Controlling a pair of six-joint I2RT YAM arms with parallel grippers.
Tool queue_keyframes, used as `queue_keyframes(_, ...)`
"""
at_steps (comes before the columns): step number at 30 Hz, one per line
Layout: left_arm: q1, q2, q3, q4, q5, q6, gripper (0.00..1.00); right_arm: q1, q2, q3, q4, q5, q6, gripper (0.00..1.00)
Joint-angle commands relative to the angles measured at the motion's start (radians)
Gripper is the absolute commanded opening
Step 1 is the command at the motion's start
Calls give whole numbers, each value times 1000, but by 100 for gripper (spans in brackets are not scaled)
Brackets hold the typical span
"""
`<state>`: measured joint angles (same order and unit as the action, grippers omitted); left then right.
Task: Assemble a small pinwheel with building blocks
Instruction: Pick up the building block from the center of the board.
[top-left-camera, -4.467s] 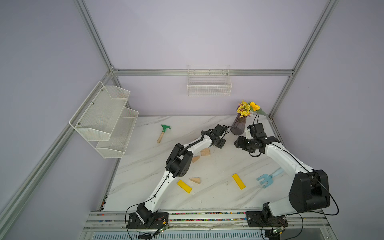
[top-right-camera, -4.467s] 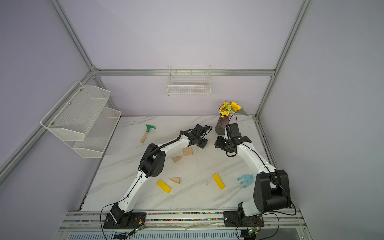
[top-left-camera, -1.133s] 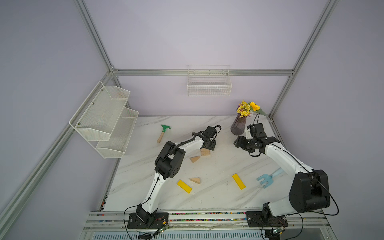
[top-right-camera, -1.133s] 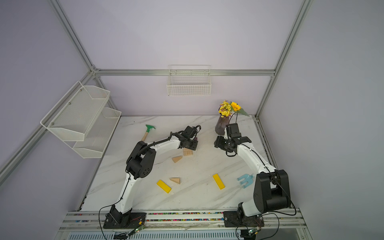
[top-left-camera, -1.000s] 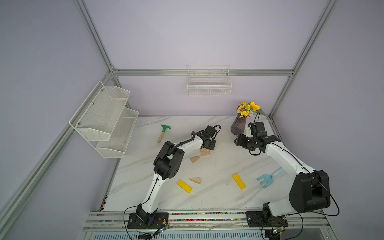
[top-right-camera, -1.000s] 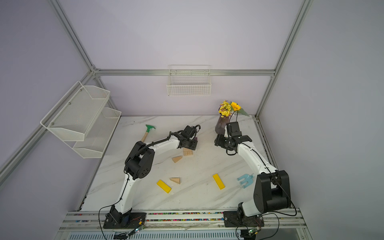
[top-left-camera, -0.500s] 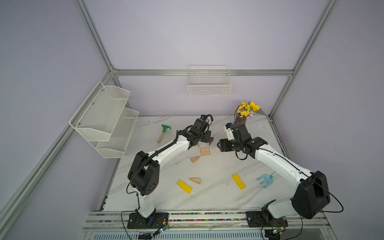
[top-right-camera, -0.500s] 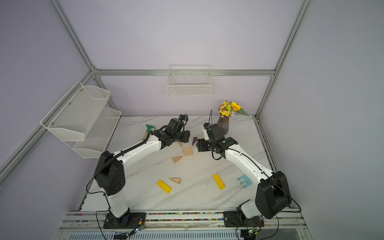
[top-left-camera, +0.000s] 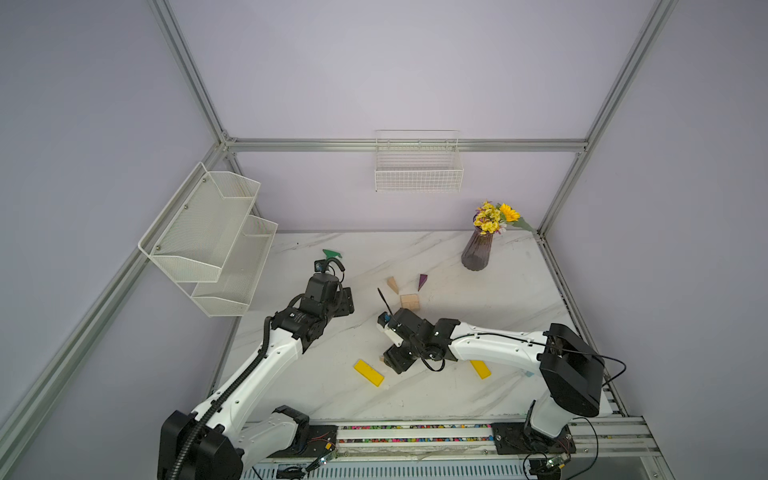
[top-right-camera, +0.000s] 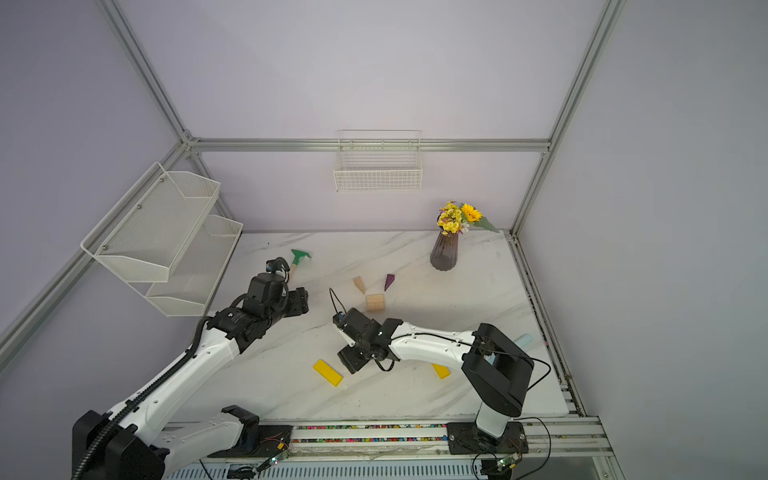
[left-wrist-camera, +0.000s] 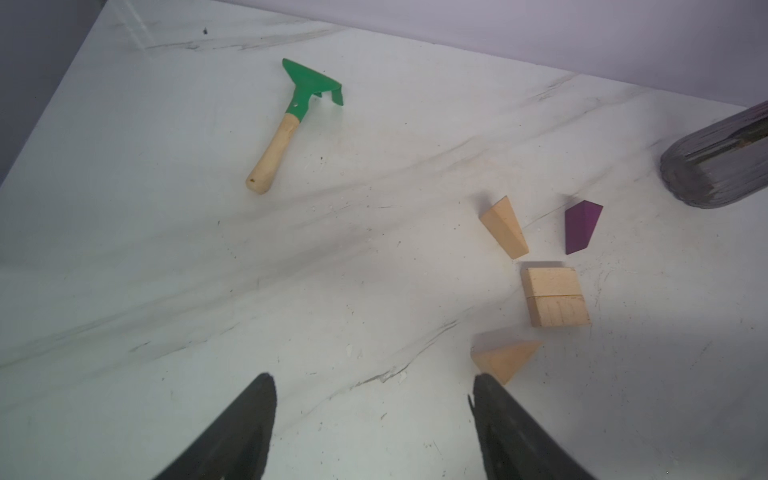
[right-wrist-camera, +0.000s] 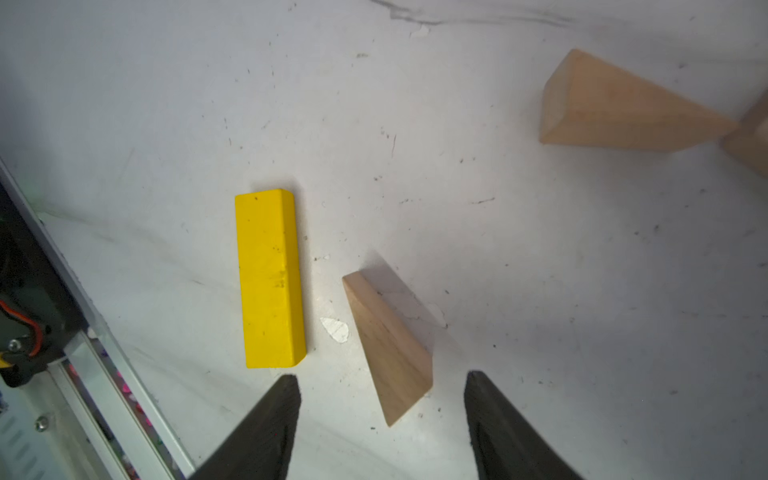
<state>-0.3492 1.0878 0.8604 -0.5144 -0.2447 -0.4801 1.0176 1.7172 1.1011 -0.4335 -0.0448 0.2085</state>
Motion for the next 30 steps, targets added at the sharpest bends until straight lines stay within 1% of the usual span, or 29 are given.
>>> queue_keyframes(1, 40, -50, -38, -3, 22, -52, 77, 8, 43, 7, 25, 34, -51, 67)
queue_keyframes(5, 57, -65, -70, 1, 45, -61, 77, 10, 81, 23, 6, 73, -69, 66)
queue_keyframes(7, 59, -58, -75, 6, 51, -63, 77, 10, 95, 27, 10, 74, -78, 63)
queue_keyframes(9, 61, -46, -77, 14, 59, -64, 77, 11, 106, 30, 16, 65, -84, 56)
queue_keyframes(12, 61, -28, -72, 23, 71, -67, 77, 12, 113, 33, 13, 71, -84, 37)
queue_keyframes(13, 62, -24, -72, 25, 71, -68, 77, 11, 109, 29, 13, 79, -83, 32)
queue_keyframes(14, 61, -20, -73, 27, 71, -68, 77, 11, 102, 23, 15, 88, -80, 29)
queue_keyframes(17, 61, -13, -77, 33, 74, -67, 77, 10, 72, 0, 16, 100, -70, 22)
queue_keyframes(20, 61, -9, -82, 37, 76, -68, 77, 4, 48, -23, 0, 120, -55, 20)
queue_keyframes(22, 61, -11, -90, 37, 76, -69, 77, -19, 23, -47, -15, 137, -44, 19)
queue_keyframes(26, 61, -11, -97, 36, 82, -72, 77, -149, -57, -89, -40, 151, -39, 19)
queue_keyframes(30, 62, 2, -83, 32, 90, -69, 78, -265, -87, -58, -77, 166, -97, 20)
